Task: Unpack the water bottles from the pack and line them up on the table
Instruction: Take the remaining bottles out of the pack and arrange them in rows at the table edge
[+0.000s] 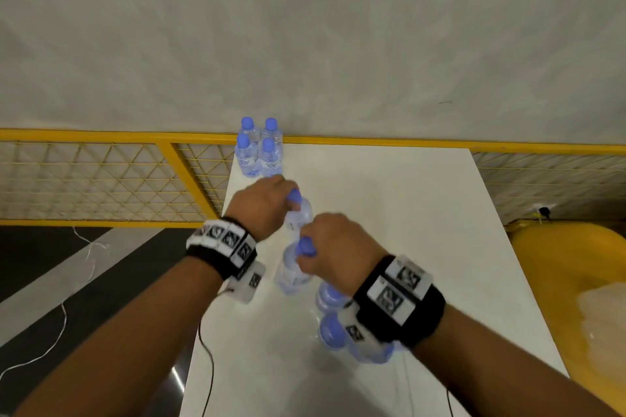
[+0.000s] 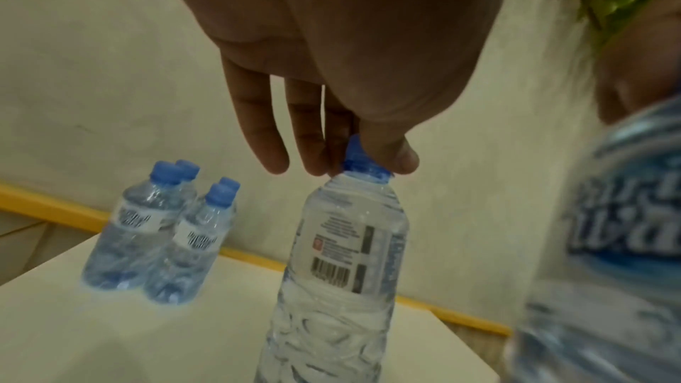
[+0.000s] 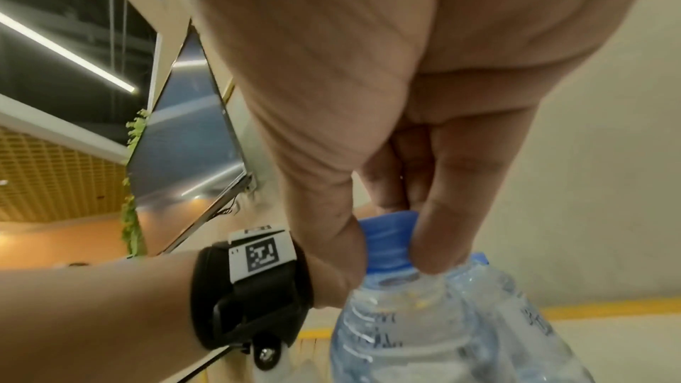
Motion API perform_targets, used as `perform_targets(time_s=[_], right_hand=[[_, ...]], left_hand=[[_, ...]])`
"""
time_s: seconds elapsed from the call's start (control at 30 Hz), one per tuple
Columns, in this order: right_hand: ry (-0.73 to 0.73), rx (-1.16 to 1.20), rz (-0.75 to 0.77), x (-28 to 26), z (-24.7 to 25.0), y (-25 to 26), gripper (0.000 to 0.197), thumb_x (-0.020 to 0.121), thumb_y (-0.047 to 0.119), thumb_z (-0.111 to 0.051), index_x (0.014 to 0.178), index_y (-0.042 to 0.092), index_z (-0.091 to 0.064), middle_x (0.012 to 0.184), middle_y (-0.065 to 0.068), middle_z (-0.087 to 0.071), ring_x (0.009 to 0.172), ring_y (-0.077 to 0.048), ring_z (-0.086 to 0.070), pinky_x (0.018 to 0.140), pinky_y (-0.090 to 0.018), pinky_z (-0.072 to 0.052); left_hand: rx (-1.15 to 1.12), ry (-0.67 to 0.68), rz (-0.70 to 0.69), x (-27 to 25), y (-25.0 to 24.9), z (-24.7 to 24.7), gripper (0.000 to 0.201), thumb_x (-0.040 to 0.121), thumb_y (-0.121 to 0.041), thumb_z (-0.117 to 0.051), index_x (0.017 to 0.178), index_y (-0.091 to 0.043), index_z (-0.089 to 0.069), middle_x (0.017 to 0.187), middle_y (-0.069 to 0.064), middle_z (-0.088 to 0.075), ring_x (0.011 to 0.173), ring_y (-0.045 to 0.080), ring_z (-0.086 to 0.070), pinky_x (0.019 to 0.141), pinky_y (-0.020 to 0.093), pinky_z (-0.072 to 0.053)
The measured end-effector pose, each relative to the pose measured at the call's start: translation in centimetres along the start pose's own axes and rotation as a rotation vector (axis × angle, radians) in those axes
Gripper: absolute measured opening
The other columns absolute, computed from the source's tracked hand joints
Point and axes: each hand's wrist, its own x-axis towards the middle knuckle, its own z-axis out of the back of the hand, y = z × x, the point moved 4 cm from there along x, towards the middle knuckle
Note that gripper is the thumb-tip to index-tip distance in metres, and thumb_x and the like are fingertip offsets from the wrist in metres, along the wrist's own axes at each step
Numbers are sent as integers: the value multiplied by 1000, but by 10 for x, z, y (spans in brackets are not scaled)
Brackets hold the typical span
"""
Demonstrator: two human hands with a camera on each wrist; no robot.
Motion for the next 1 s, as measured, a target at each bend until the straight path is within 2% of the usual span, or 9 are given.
perform_targets(time_s=[0.1, 0.13, 0.2, 0.3, 0.43, 0.6, 0.73, 0.83, 1.0], right_hand=[[-16, 30, -89, 45, 24, -25, 21, 80, 32, -69, 87, 12, -69, 79, -4, -53, 70, -23, -51, 61, -26, -32], [-16, 27, -113, 63, 26, -35, 21, 80, 33, -70, 85, 12, -69, 80, -5, -55, 71, -23, -53, 62, -26, -34], [-24, 10, -142, 98, 26, -55, 20, 81, 33, -70, 84, 14, -66, 86, -8, -57, 73, -26, -56, 63, -27, -37], [-19, -20, -196, 151, 14, -86, 27, 81, 33, -71, 96, 11, -67, 99, -10, -60, 83, -29, -63, 66, -29, -44], [-6, -20, -246, 209, -6, -122, 35, 84, 32, -71, 110, 9, -65, 112, -12, -61, 97, -32, -65, 80, -34, -53], [-16, -16, -264, 262, -27, -150, 30, 89, 27, -65, 112, 7, -65, 114, -15, -62, 100, -34, -65, 77, -32, -48], [-37, 7, -269, 295, -33, -160, 23, 86, 26, -69, 99, 7, -68, 104, -13, -65, 93, -32, -66, 66, -28, -42], [-59, 29, -248, 312, -36, -162, 19, 86, 23, -68, 95, 7, -71, 99, -13, -68, 90, -30, -66, 65, -26, -39], [-120, 25, -230, 326, -40, -156, 18, 85, 19, -64, 97, 7, -68, 96, -15, -70, 90, -33, -66, 68, -29, -46]], left_hand=[[-52, -27, 69, 62, 12, 26, 18, 97, -24, -59, 109, -14, -67, 107, 9, -67, 101, 32, -63, 89, 42, -51], [-36, -25, 93, 84, 16, 32, 17, 97, -21, -60, 109, -12, -68, 108, 10, -69, 102, 32, -64, 89, 39, -49], [-11, -33, 114, 122, 25, 40, 19, 97, -21, -61, 112, -14, -69, 112, 10, -68, 107, 33, -62, 91, 40, -48], [42, 2, 179, 173, 50, 31, 22, 97, -25, -57, 117, -23, -67, 120, 3, -64, 114, 29, -58, 94, 45, -49], [175, 91, 201, 224, 76, 0, 24, 99, -28, -55, 122, -23, -62, 123, 4, -62, 115, 29, -57, 94, 48, -52], [267, 121, 216, 254, 111, -43, 24, 99, -29, -57, 122, -22, -60, 120, 5, -62, 115, 30, -54, 93, 47, -51], [232, 115, 214, 263, 125, -57, 27, 100, -27, -54, 124, -17, -60, 121, 8, -60, 117, 32, -51, 94, 49, -50], [204, 95, 212, 264, 128, -58, 25, 97, -25, -53, 120, -17, -60, 117, 8, -60, 115, 33, -53, 93, 51, -51], [208, 112, 187, 263, 129, -58, 22, 92, -19, -50, 112, -21, -60, 114, 8, -61, 108, 34, -57, 89, 48, -51]])
